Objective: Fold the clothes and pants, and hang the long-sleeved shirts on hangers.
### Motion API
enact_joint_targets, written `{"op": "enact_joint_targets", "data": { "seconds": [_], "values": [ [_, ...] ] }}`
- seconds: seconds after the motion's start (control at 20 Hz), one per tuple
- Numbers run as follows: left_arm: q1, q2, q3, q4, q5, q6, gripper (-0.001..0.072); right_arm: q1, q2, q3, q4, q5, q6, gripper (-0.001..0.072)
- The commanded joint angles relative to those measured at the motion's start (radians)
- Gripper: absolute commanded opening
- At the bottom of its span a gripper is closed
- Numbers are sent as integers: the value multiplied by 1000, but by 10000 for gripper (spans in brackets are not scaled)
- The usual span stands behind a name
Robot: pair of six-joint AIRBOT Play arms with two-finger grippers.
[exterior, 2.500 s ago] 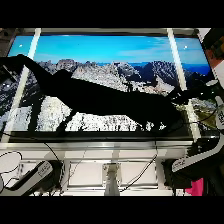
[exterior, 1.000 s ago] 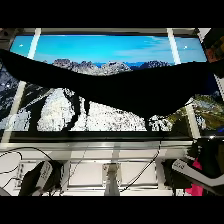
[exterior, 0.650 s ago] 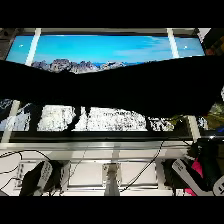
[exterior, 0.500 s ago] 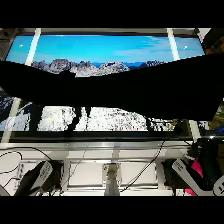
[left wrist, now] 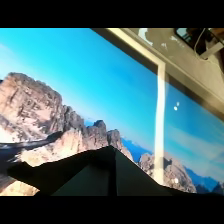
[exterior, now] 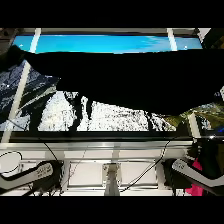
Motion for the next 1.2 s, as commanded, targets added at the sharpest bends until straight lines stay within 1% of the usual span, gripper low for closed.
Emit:
{"op": "enact_joint_targets", "data": {
  "seconds": [0.0,0.15,0.3,0.4,0.5,0.6,0.65,0.7,0.75,0.8,0.85,0.9,0.95,1.0,1.05,1.15],
  "values": [
    [-106,-128,52,-42,151,25,1,90,-88,0,-2,-172,77,14],
    [-134,-220,136,-42,167,19,1,151,-141,1,-24,-331,183,13],
    [-133,-270,152,-41,251,-28,1,159,-182,0,-105,-376,296,13],
    [-130,-298,152,-42,273,-28,1,159,-216,0,-164,-394,393,13],
    [-134,-328,152,-42,301,-28,1,164,-257,0,-161,-422,465,13],
    [-153,-358,152,-42,384,-28,4,190,-302,1,-160,-469,504,15],
    [-169,-371,152,-42,454,-28,4,213,-327,1,-154,-517,518,16],
    [-192,-383,152,-42,555,-28,4,237,-352,1,-153,-583,540,17],
    [-215,-393,152,-40,668,-28,55,262,-381,3,-143,-671,581,18],
    [-238,-403,156,-29,800,-27,263,281,-414,13,-111,-756,630,19],
    [-251,-415,171,-30,872,-28,366,291,-446,39,-87,-777,645,42],
    [-251,-423,190,-30,855,-27,365,293,-478,78,-83,-744,644,173],
    [-244,-427,203,-29,825,-27,366,290,-506,123,-94,-669,628,485],
    [-234,-427,209,-21,783,-27,365,284,-526,164,-129,-576,595,590],
    [-221,-425,209,6,719,-27,365,274,-534,193,-161,-491,560,590],
    [-183,-420,208,42,492,-27,358,247,-535,227,-188,-351,489,590]
  ]
}}
